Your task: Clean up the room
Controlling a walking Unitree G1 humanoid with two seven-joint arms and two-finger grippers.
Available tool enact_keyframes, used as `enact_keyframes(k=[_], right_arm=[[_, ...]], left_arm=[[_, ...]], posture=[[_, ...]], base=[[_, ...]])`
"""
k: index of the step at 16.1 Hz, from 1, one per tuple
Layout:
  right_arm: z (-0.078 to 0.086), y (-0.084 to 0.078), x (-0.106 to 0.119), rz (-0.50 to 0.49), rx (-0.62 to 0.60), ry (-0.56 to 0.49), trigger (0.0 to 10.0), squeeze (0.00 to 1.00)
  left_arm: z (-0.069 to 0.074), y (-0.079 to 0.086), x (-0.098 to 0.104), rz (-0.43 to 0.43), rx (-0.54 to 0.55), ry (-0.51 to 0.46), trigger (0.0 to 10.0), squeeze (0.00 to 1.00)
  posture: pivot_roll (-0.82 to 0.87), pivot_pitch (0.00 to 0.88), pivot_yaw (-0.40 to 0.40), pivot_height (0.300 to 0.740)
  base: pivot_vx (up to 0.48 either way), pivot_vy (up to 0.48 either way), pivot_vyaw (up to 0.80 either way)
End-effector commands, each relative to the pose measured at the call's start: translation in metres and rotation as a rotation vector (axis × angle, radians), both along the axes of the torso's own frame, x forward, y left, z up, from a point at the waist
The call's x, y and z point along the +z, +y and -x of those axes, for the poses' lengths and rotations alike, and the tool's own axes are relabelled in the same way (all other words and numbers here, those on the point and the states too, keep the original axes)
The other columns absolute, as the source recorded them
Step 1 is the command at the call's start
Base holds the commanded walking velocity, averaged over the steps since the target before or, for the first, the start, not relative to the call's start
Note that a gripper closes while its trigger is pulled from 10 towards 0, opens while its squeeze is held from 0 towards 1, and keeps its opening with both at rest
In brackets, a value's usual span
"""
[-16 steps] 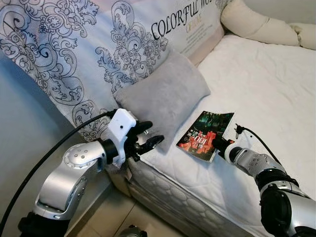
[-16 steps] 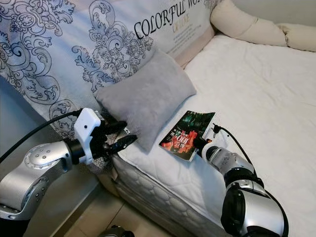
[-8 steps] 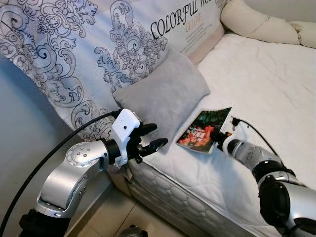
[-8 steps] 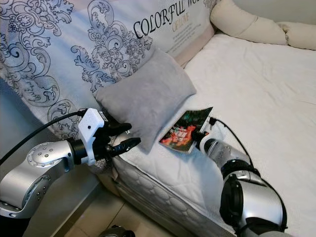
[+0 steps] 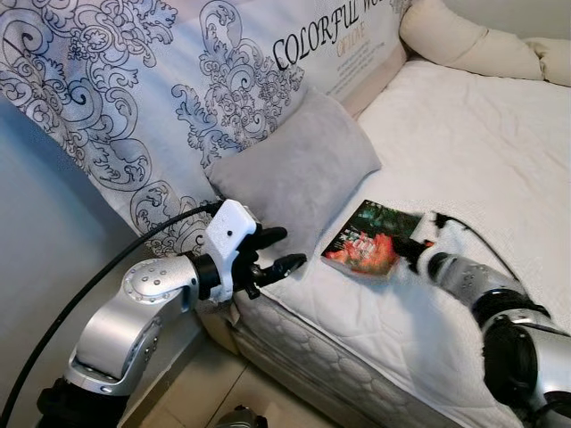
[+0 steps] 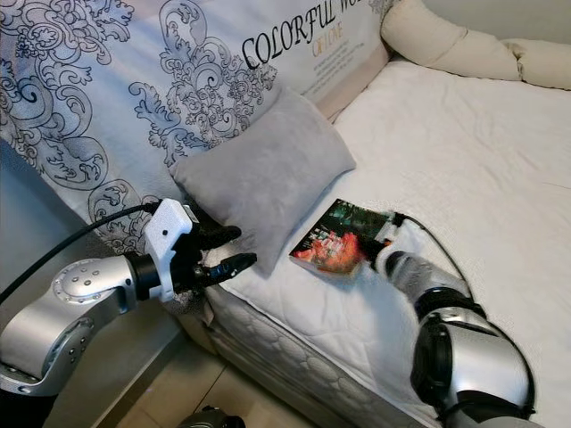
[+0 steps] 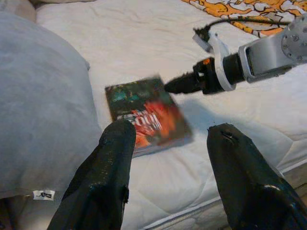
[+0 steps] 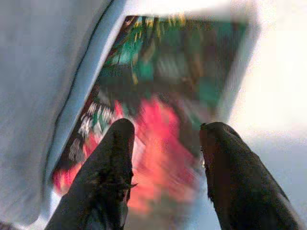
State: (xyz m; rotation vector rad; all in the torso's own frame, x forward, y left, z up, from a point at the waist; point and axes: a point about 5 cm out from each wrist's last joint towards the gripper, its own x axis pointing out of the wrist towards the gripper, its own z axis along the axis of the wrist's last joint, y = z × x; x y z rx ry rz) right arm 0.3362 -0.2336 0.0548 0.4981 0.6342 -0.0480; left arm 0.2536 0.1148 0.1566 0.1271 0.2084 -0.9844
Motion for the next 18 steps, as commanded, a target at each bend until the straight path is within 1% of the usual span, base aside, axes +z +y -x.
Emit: enact_keyframes(k=[1, 3, 4, 5, 6, 7, 8, 9, 10, 11, 12, 13, 14, 15, 16, 17, 18], right_arm=[[0.0, -0.004, 0.002, 0.007, -0.014, -0.009, 10.0, 1.0], [0.001, -0.013, 0.004, 0.018, -0.028, -0.022, 10.0, 1.0], [0.0, -0.015, 0.006, 0.021, -0.016, -0.035, 10.0, 1.0], [-0.001, -0.015, 0.009, 0.031, 0.002, -0.053, 10.0, 1.0], [-0.003, -0.014, 0.013, 0.055, 0.049, -0.087, 10.0, 1.0], [-0.006, -0.008, 0.017, 0.06, 0.123, -0.128, 10.0, 1.0], [-0.007, 0.0, 0.018, 0.085, 0.199, -0.162, 10.0, 1.0], [-0.007, 0.003, 0.018, 0.097, 0.227, -0.176, 10.0, 1.0], [-0.005, 0.008, 0.018, 0.131, 0.279, -0.201, 10.0, 1.0], [0.002, 0.018, 0.019, 0.161, 0.364, -0.244, 10.0, 1.0], [0.005, 0.021, 0.019, 0.174, 0.389, -0.25, 10.0, 1.0], [0.008, 0.024, 0.019, 0.197, 0.413, -0.265, 10.0, 1.0], [0.014, 0.028, 0.027, 0.29, 0.395, -0.341, 10.0, 1.0], [0.015, 0.027, 0.032, 0.348, 0.343, -0.396, 10.0, 1.0], [0.019, 0.028, 0.044, 0.405, 0.249, -0.449, 10.0, 0.0], [0.027, 0.035, 0.053, 0.423, 0.243, -0.487, 10.0, 0.0], [0.031, 0.039, 0.056, 0.422, 0.247, -0.498, 10.0, 0.0]], left_arm=[[-0.001, -0.001, 0.002, -0.001, -0.015, -0.008, 10.0, 0.25], [-0.002, -0.003, 0.001, 0.006, -0.016, -0.012, 10.0, 0.25], [-0.003, -0.004, 0.001, 0.01, -0.012, -0.016, 10.0, 0.25], [-0.003, -0.005, 0.001, 0.016, -0.002, -0.023, 10.0, 0.25], [-0.004, -0.004, 0.001, 0.018, 0.022, -0.038, 10.0, 0.25], [-0.005, -0.004, 0.0, 0.022, 0.05, -0.043, 10.0, 0.25], [-0.005, -0.003, -0.003, 0.022, 0.066, -0.045, 10.0, 0.25], [-0.004, -0.003, -0.004, 0.021, 0.071, -0.046, 10.0, 0.26], [-0.002, -0.004, -0.007, 0.026, 0.08, -0.048, 10.0, 0.25], [-0.002, -0.004, -0.009, 0.036, 0.122, -0.057, 10.0, 0.25], [-0.003, -0.004, -0.01, 0.035, 0.141, -0.061, 10.0, 0.24], [-0.005, -0.003, -0.011, 0.027, 0.185, -0.075, 10.0, 0.23], [-0.011, 0.001, -0.014, 0.019, 0.302, -0.119, 10.0, 0.13], [-0.013, 0.003, -0.015, 0.021, 0.345, -0.127, 10.0, 0.07], [-0.018, 0.007, -0.017, 0.042, 0.443, -0.13, 10.0, 0.01], [-0.02, 0.013, -0.017, 0.068, 0.528, -0.134, 10.0, 0.01], [-0.02, 0.014, -0.018, 0.076, 0.554, -0.136, 10.0, 0.01]], posture=[[0.06, 0.0, 0.08, 0.74], [0.05, 0.0, 0.076, 0.74], [0.05, 0.0, 0.072, 0.74], [0.05, 0.0, 0.07, 0.74], [0.04, 0.0, 0.063, 0.74], [0.03, 0.0, 0.061, 0.74], [0.02, 0.0, 0.058, 0.74], [0.02, 0.0, 0.057, 0.74], [0.01, 0.0, 0.058, 0.74], [0.0, 0.0, 0.063, 0.74], [-0.01, 0.0, 0.063, 0.74], [-0.01, 0.0, 0.063, 0.74], [-0.02, 0.0, 0.059, 0.74], [-0.03, 0.0, 0.058, 0.74], [-0.03, 0.0, 0.055, 0.74], [-0.04, 0.0, 0.051, 0.74], [-0.04, 0.0, 0.051, 0.74]], base=[[0.0, 0.0, 0.0], [0.0, 0.0, 0.0], [0.0, 0.0, 0.0], [0.0, 0.0, 0.0], [0.0, 0.0, 0.0], [0.0, 0.0, 0.0], [0.0, 0.0, 0.0], [0.0, 0.0, 0.0], [0.0, 0.0, 0.0], [0.0, 0.0, 0.0], [0.0, 0.0, 0.0], [0.0, 0.0, 0.0], [0.0, 0.0, 0.0], [0.0, 0.0, 0.0], [0.0, 0.0, 0.0], [0.0, 0.0, 0.0], [0.0, 0.0, 0.0]])
